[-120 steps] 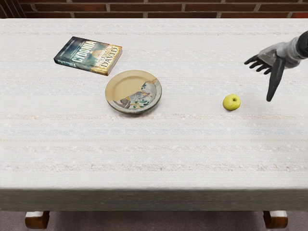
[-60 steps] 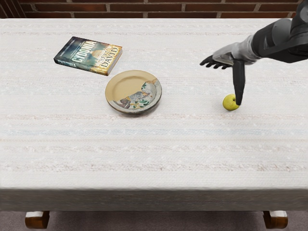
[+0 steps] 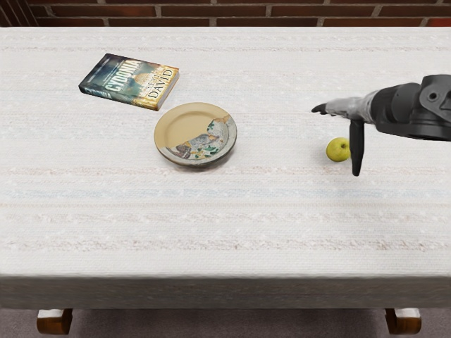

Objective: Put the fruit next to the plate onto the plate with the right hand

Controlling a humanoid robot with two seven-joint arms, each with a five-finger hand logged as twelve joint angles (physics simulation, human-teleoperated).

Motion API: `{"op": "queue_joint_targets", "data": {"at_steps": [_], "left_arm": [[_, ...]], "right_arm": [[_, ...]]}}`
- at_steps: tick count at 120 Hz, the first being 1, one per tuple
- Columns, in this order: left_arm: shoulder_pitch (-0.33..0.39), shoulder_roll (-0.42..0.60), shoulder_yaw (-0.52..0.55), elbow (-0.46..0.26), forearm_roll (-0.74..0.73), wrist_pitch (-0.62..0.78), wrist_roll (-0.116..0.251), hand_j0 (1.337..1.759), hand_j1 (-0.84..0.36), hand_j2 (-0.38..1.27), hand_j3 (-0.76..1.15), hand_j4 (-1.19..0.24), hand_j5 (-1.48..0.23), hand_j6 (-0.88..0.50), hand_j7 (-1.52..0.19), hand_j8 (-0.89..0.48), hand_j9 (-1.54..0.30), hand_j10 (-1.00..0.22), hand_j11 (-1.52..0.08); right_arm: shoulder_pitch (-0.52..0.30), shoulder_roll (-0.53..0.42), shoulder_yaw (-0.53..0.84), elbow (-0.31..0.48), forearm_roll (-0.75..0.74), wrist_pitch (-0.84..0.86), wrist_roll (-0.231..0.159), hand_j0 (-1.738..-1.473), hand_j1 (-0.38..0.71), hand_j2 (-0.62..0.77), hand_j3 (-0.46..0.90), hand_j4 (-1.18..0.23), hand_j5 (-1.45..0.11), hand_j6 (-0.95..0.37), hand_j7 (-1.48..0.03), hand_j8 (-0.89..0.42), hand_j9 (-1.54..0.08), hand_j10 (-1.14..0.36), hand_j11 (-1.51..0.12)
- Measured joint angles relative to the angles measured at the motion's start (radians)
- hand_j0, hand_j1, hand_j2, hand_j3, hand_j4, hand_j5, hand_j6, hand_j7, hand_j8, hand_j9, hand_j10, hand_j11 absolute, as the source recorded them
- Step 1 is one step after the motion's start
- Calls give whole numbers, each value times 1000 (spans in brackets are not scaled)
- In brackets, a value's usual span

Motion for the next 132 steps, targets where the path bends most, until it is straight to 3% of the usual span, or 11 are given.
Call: {"op": "queue_joint_targets", "data": {"at_steps": [34, 91, 132], "left_arm": [[0, 0, 0, 0, 0, 0, 0, 1658, 325, 4, 0, -21, -27, -21, -27, -21, -27, -21, -27], [0, 0, 0, 0, 0, 0, 0, 1658, 325, 4, 0, -21, -27, -21, -27, -21, -27, -21, -27], [0, 0, 0, 0, 0, 0, 0, 1658, 325, 4, 0, -21, -27, -21, -27, -21, -27, -21, -27]], "right_arm": [[-69, 19, 0, 3, -89, -101, 0, -1658, -349, 1, 0, -4, -1, -6, 0, -4, 0, -3, 0], [-76, 48, -10, -13, -145, -169, 0, -1658, -349, 1, 0, -4, -1, -6, -1, -5, -1, -3, -1], [-81, 92, -59, -50, -183, -230, 0, -1658, -228, -19, 0, -106, -133, -108, -132, -106, -133, -105, -133]]}}
